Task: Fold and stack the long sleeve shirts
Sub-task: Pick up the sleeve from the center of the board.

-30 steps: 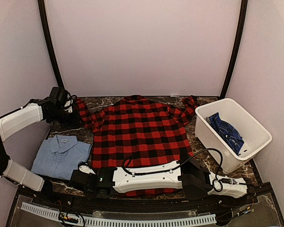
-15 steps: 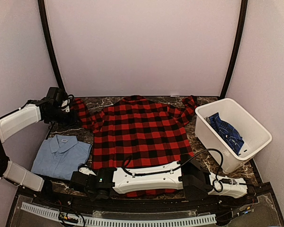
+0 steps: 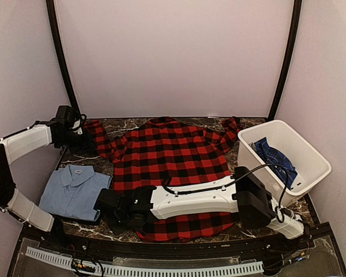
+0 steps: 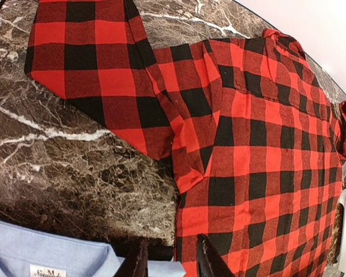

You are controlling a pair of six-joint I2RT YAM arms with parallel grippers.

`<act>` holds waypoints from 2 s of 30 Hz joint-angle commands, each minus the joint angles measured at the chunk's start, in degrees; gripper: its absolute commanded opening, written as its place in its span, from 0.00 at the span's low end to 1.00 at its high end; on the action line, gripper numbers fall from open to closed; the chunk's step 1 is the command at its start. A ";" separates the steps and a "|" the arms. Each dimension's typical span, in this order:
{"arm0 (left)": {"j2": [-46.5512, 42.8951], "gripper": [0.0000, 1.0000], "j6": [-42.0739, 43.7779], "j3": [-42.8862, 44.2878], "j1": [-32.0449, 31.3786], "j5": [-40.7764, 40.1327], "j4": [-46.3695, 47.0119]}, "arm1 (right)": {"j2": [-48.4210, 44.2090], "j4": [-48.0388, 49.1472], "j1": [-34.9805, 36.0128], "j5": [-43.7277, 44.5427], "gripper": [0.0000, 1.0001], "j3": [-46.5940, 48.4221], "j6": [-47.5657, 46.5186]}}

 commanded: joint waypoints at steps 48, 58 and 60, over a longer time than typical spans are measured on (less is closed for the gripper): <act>71.48 0.47 -0.31 79.51 0.67 -30.74 -3.63 | -23.66 25.27 -12.91 -16.04 0.00 -33.88 -3.88; 73.18 0.22 -3.17 79.07 0.65 -28.97 -7.62 | -24.51 27.70 -12.95 -17.35 0.00 -36.03 -3.16; 72.91 0.15 -3.35 78.81 0.64 -29.33 -7.94 | -24.65 28.06 -12.92 -17.57 0.00 -36.46 -2.99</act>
